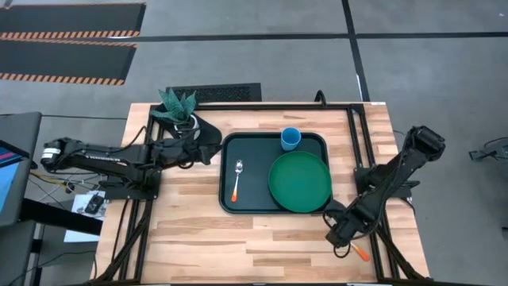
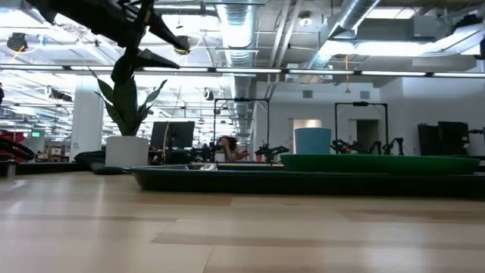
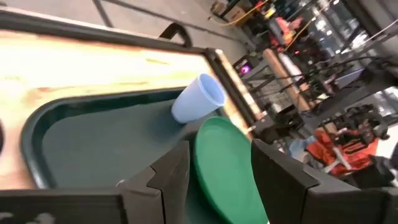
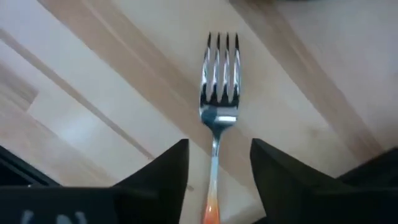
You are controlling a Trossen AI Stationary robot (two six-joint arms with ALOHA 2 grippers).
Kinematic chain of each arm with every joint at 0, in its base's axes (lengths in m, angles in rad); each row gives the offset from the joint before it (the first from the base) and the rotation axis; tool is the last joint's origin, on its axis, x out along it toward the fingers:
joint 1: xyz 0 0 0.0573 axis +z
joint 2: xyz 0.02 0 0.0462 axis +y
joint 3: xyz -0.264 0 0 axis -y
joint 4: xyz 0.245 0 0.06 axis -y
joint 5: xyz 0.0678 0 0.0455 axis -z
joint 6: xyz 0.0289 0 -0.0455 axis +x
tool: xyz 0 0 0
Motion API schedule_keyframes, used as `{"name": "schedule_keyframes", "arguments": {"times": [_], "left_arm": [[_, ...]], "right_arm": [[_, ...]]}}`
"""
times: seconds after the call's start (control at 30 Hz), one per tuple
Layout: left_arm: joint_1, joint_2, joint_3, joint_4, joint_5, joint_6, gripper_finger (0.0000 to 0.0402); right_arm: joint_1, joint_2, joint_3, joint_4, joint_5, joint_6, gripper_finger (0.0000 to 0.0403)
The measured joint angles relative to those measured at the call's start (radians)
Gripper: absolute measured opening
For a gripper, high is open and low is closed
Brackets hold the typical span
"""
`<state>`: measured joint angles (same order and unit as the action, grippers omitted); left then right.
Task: Pick and place plate/cup/fork/spoon on tray
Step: Put the orange fork on the dark green serving tray to the right of the orange spoon
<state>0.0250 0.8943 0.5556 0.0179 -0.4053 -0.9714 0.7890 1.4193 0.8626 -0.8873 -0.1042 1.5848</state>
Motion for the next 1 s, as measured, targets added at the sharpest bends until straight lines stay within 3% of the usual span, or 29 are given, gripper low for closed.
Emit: {"name": "schedule_keyframes", "arguments": {"times": [0.27,0.63,0.8,1.0], "left_arm": [[-0.001,0.011,0.0,-0.069,0.007,-0.056,0.0157],[0.0,0.023,0.0,-0.08,0.0,-0.062,0.0157],[0.0,0.023,0.0,-0.082,-0.001,-0.063,0.0157],[0.0,0.023,0.0,-0.088,-0.002,-0.064,0.0157]], "right_arm": [[-0.005,0.024,-0.034,0.037,-0.001,-0.022,0.0279],[-0.004,0.191,-0.034,0.052,-0.002,-0.022,0.029],[-0.004,0.228,-0.012,0.03,-0.007,-0.021,0.0266],[-0.007,0.239,0.017,-0.043,-0.002,-0.018,0.0178]]}}
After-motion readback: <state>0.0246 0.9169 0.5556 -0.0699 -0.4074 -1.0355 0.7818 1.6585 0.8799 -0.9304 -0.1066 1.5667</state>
